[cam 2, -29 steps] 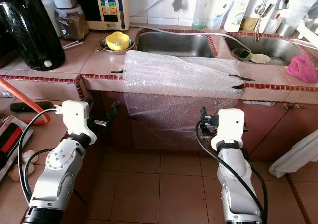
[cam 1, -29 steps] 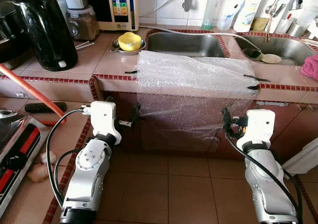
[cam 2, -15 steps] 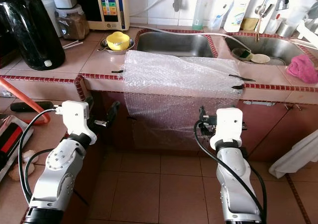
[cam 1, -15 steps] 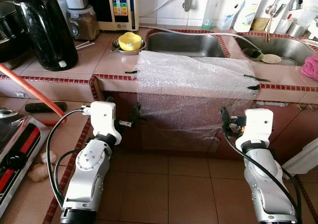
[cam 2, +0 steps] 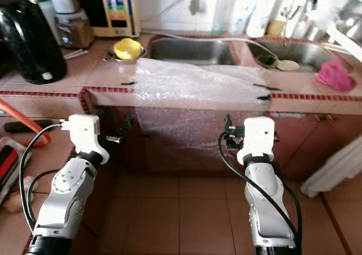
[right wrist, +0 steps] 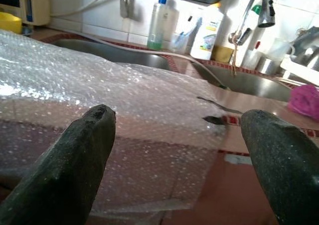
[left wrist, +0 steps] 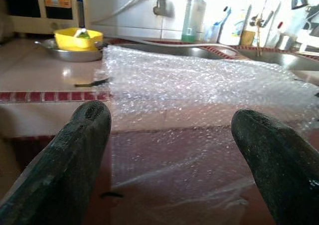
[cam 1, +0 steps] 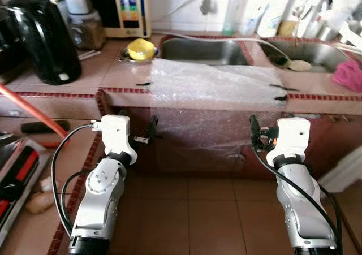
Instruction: Kitchen organization
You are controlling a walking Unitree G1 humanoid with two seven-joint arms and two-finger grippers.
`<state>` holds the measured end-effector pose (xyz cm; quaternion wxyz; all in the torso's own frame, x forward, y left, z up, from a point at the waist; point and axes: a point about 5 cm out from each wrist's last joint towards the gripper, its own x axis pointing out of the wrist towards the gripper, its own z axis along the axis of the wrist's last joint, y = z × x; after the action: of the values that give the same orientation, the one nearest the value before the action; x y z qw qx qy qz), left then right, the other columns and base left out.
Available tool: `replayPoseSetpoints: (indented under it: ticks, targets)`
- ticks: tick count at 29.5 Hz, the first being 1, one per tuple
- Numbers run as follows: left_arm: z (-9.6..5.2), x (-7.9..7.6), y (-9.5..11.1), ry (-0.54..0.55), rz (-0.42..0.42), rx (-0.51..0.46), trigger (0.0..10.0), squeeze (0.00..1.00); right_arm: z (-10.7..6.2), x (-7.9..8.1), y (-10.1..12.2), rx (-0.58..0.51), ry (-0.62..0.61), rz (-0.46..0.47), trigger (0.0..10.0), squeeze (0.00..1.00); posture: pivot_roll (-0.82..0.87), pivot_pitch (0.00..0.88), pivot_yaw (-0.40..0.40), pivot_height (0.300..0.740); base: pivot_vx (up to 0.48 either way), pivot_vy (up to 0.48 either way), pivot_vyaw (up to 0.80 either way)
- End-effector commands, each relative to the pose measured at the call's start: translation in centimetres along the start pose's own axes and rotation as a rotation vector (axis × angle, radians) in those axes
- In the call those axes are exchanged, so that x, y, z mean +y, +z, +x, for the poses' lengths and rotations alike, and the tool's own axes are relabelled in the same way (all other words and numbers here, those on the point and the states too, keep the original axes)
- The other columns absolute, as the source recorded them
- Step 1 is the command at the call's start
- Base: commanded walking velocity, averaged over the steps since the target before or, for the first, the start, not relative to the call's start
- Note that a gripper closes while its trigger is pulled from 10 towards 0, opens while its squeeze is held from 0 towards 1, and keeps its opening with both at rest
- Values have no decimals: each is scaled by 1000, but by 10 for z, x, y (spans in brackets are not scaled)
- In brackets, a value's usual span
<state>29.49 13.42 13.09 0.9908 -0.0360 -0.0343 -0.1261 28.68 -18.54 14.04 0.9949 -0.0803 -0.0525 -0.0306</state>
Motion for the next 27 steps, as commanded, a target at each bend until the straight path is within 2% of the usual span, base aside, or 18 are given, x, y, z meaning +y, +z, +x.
replayPoseSetpoints:
  ticks: [1, 18, 21, 27]
  targets:
    - [1, 1, 1, 2, 0, 4, 10000, 0, -1, -2, 1, -8, -7, -4, 10000, 0, 7, 0, -4, 740, 0, -341, 0]
    - [-1, 2, 2, -2, 5, 11, 10000, 0, -3, -1, 0, -5, -7, 8, 10000, 0, 20, 0, -1, 740, 0, -352, 0]
    - [-8, 5, -2, 5, 18, 30, 10000, 0, -6, -1, -6, 15, -18, 13, 10000, 0, 29, 0, 4, 740, 0, 0, 0]
    - [-8, 9, -1, 9, 15, 31, 10000, 0, -7, 2, -7, 17, -13, 20, 10000, 0, 34, 0, 6, 740, 0, 0, 0]
